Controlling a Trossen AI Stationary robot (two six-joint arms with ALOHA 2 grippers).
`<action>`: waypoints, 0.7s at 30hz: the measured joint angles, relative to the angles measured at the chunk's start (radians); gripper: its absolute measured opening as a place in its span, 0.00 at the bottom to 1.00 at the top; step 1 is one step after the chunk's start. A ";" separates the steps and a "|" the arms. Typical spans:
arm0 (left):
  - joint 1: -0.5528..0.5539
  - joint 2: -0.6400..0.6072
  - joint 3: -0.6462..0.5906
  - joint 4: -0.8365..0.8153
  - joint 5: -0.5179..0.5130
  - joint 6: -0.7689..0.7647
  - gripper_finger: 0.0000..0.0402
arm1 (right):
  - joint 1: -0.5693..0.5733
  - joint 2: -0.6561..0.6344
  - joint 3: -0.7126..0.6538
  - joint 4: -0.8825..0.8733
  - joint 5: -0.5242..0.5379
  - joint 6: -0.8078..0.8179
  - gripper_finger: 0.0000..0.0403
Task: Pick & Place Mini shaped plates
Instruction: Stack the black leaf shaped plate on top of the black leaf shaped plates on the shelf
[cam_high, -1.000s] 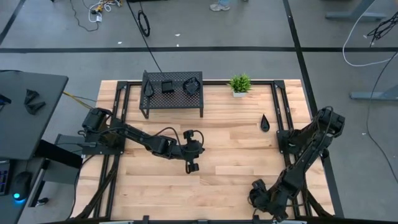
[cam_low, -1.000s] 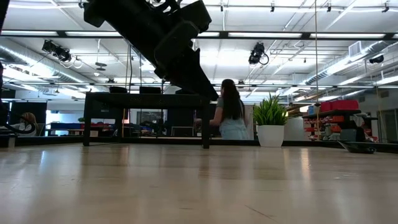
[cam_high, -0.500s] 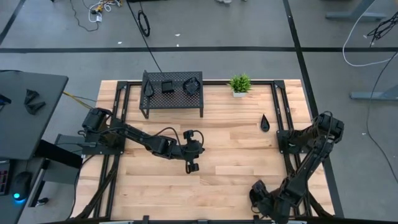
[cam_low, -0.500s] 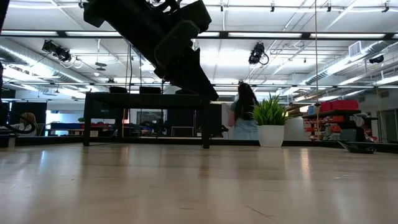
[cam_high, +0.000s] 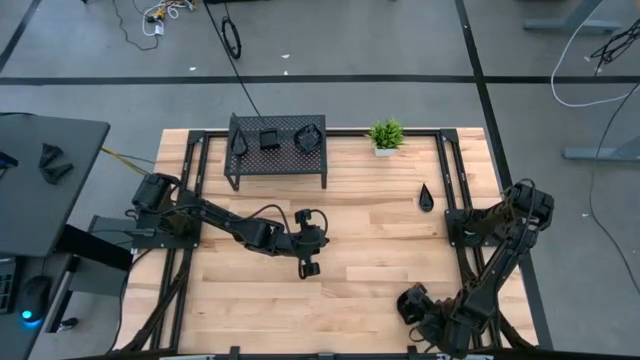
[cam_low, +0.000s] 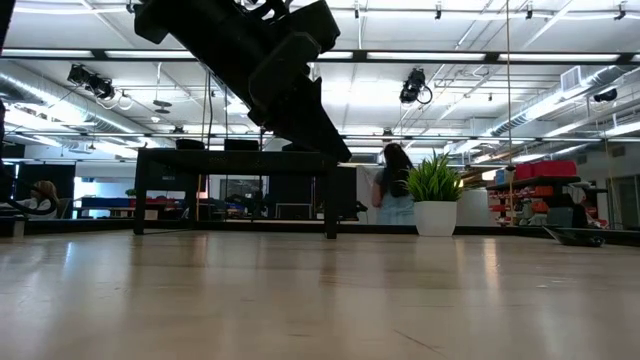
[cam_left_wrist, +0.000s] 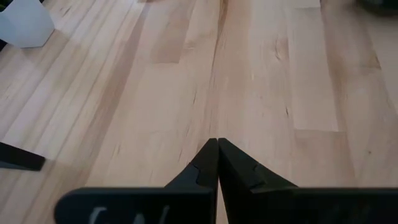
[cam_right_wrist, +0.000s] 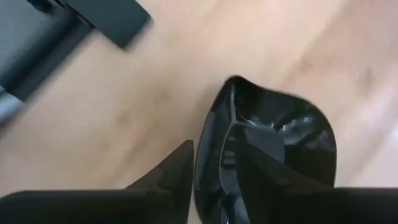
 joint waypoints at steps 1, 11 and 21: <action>0.000 0.000 0.000 0.000 0.000 0.000 0.03 | 0.000 0.000 0.000 -0.017 0.014 0.000 0.28; 0.000 0.000 0.000 0.000 0.000 0.000 0.03 | -0.013 0.000 0.000 -0.106 0.136 -0.019 0.09; 0.000 0.000 0.000 0.000 0.000 0.000 0.03 | -0.091 0.000 -0.061 -0.035 0.165 -0.058 0.01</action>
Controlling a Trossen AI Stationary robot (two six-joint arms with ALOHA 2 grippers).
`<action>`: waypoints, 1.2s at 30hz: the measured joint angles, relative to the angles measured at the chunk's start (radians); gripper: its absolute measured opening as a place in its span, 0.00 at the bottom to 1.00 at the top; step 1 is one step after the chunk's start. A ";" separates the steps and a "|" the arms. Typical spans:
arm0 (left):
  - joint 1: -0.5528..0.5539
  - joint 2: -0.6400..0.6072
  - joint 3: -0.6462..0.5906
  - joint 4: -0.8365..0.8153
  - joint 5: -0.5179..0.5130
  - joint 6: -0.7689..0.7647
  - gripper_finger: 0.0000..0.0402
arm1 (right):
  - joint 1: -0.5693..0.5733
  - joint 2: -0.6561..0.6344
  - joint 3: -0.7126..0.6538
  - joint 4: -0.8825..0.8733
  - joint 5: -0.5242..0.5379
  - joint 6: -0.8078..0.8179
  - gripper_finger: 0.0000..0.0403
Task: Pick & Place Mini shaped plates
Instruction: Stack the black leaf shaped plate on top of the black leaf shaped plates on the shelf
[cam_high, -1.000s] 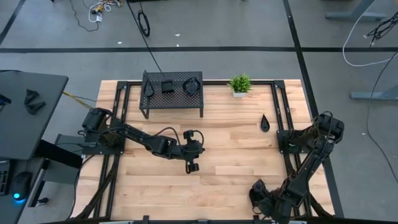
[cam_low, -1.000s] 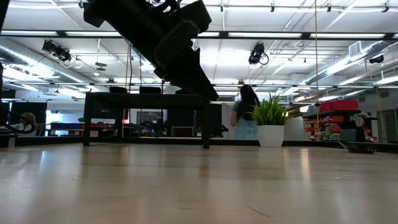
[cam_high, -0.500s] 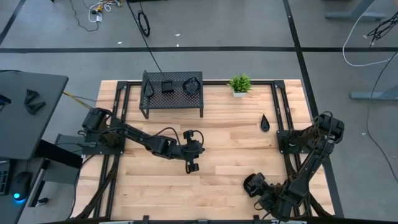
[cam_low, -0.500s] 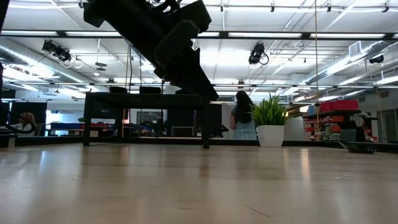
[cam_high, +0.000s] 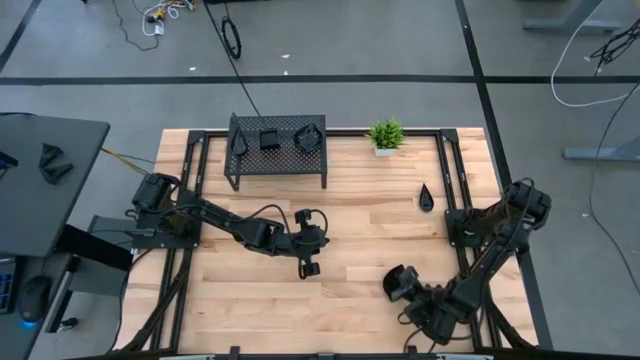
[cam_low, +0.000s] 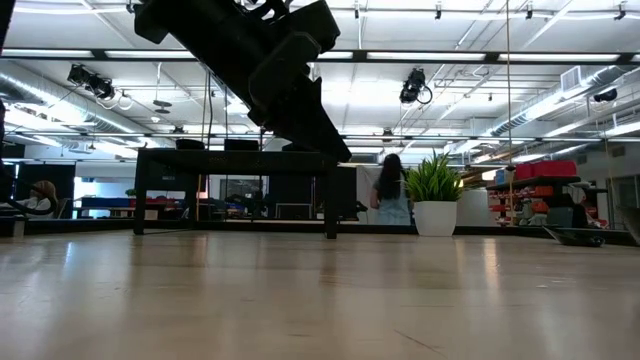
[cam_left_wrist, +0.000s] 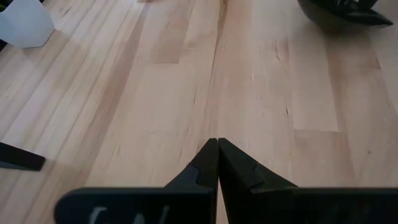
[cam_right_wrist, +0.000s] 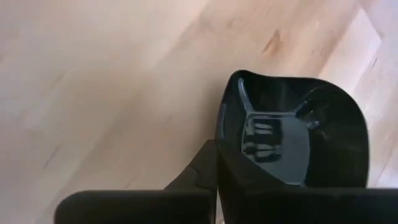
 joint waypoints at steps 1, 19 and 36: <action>0.000 0.000 0.000 0.000 0.000 0.000 0.03 | -0.009 0.000 -0.003 0.008 0.006 -0.005 0.01; 0.000 0.000 0.000 0.000 0.000 0.000 0.03 | -0.056 0.000 0.042 0.027 0.106 0.053 0.00; 0.000 0.000 0.000 0.000 0.000 0.002 0.03 | -0.100 0.000 0.041 0.080 0.044 0.038 0.38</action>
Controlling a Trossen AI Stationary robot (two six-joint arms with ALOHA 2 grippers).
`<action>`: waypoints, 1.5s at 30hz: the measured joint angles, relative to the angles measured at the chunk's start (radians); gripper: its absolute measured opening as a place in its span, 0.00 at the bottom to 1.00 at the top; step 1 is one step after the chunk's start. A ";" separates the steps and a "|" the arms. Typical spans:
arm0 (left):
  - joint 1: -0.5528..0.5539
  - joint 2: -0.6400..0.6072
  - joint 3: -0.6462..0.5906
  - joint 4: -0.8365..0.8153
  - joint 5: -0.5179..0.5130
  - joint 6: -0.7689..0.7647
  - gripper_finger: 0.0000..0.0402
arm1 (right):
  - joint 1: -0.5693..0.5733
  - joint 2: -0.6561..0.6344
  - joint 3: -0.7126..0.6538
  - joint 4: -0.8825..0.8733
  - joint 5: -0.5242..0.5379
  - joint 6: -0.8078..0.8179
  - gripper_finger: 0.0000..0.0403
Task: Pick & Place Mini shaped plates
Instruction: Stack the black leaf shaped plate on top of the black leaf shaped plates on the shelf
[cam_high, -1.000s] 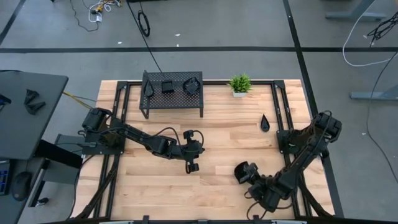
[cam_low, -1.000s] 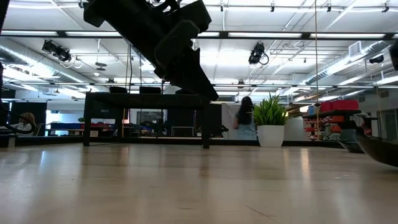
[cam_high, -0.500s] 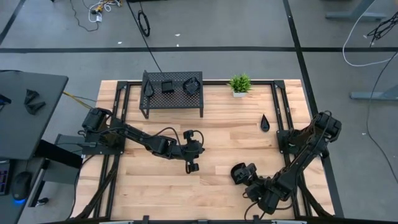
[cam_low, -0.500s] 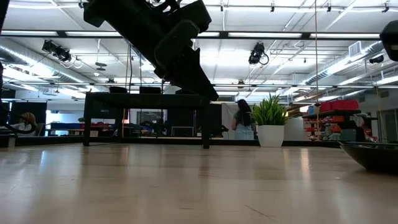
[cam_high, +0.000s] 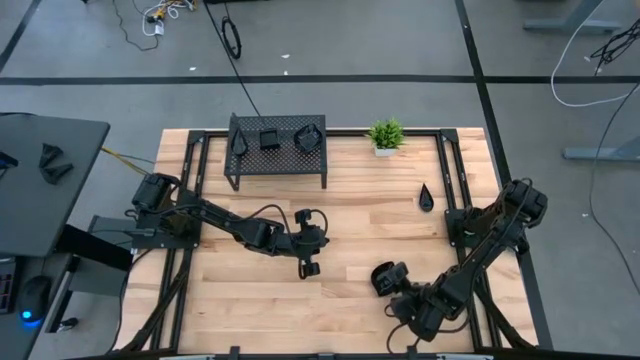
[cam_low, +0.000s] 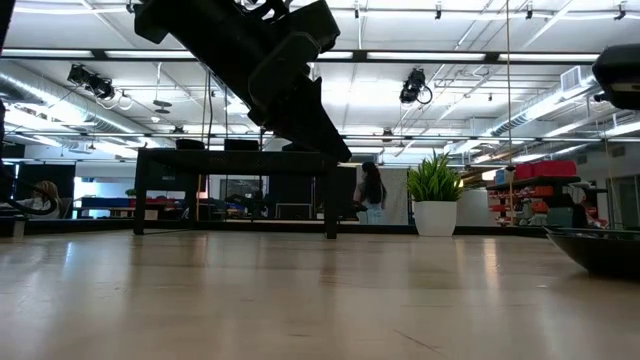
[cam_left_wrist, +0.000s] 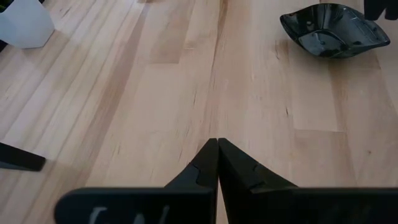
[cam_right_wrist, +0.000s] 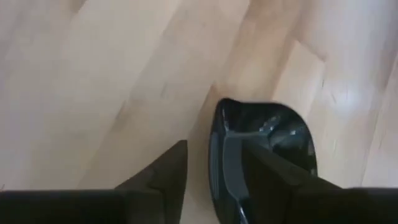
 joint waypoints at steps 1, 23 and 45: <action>0.000 0.000 0.000 0.000 0.000 0.000 0.03 | 0.000 0.002 0.000 0.005 0.003 -0.025 0.39; 0.000 0.000 0.000 0.027 0.033 0.044 0.03 | -0.008 0.018 -0.001 0.039 0.086 -0.144 0.02; -0.004 0.000 0.059 0.063 0.364 0.689 0.41 | -0.351 -0.041 0.000 0.372 0.134 -0.700 0.01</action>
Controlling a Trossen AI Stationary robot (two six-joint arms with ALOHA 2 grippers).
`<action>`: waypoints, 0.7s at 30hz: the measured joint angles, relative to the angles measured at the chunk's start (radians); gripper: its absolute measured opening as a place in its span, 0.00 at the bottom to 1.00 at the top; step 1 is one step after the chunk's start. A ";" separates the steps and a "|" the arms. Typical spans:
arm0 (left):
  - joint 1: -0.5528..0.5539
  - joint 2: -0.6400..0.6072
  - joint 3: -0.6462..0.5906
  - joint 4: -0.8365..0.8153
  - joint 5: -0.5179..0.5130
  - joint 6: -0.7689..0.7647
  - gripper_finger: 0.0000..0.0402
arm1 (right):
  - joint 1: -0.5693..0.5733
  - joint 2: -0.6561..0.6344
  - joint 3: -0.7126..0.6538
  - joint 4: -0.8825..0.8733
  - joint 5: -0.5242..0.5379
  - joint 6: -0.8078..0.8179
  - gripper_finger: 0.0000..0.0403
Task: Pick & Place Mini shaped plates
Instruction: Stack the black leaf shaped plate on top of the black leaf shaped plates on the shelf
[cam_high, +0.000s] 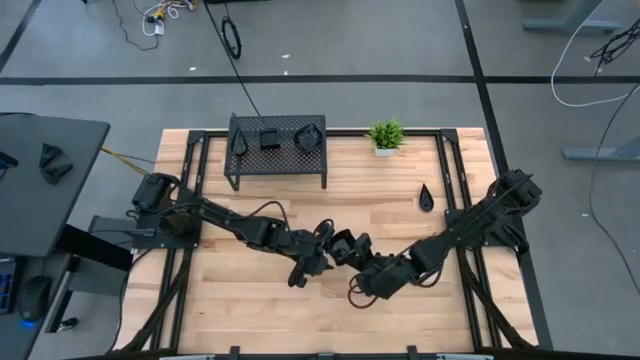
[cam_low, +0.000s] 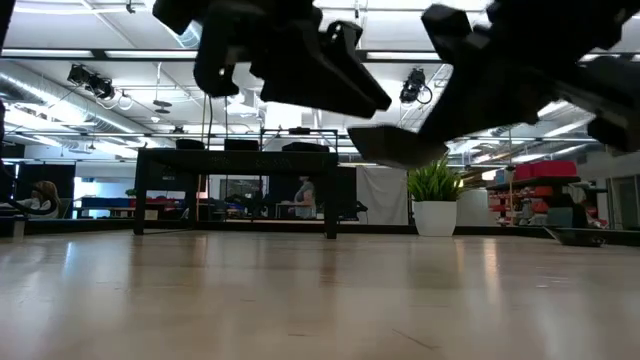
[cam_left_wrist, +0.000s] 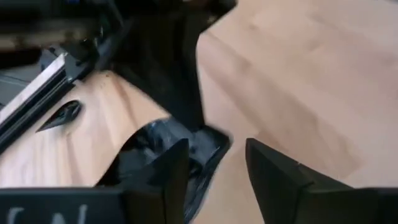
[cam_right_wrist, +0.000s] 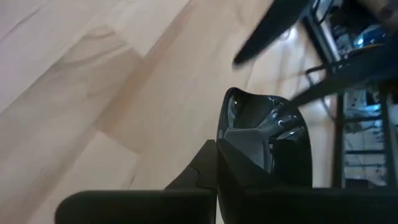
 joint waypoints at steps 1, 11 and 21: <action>0.001 0.000 0.000 -0.006 -0.004 0.012 0.41 | -0.004 -0.009 0.000 0.004 0.000 -0.010 0.01; 0.005 0.000 0.000 -0.019 -0.105 0.105 0.25 | -0.016 -0.056 0.000 0.044 0.000 -0.070 0.01; -0.003 0.000 0.000 -0.018 -0.104 0.096 0.10 | -0.022 -0.056 0.000 0.041 0.000 -0.075 0.01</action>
